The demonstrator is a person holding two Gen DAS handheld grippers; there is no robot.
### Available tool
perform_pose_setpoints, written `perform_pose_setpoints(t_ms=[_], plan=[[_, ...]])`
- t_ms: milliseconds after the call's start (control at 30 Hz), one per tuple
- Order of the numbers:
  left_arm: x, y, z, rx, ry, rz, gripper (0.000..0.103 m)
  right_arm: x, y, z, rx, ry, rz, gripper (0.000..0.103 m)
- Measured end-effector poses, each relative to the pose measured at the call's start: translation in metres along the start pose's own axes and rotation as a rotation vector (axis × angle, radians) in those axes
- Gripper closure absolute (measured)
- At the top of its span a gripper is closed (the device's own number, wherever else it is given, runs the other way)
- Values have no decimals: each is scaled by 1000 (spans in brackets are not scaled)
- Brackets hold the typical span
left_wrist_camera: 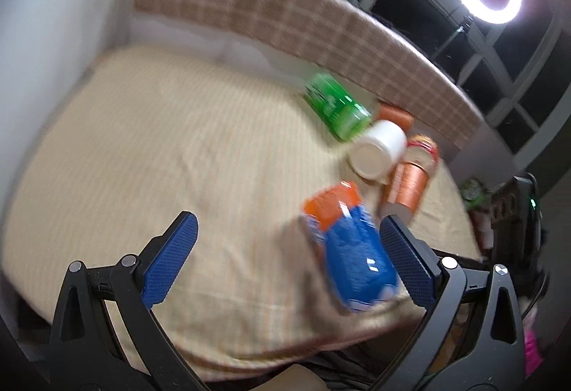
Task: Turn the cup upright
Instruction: 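Grasp the bottle with the left tool while the right tool releases it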
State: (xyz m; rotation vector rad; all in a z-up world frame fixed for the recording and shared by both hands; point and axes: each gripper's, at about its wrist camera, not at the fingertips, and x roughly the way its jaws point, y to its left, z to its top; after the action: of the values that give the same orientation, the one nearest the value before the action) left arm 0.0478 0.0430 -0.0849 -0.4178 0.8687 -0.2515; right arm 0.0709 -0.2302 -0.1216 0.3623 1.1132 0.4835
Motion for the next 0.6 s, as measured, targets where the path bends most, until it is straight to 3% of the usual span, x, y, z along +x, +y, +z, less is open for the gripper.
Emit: perform_pose_setpoints(t_ms=[67,167,333,600], plan=[[12,-1,2,-45,55,-61,0,-23,0,-6,-67,-81,-82,13],[30,-4,2,-109,119,-127,1,-50,-9,-15,-78,-146,-122,13],[53,-10,5,-165,175,-163,3,-80,-23,-25,-69,-241,-225,13],[81,-15,6,-205,245,-193,8,-92,-43,-35,-14,-266,-253,13]])
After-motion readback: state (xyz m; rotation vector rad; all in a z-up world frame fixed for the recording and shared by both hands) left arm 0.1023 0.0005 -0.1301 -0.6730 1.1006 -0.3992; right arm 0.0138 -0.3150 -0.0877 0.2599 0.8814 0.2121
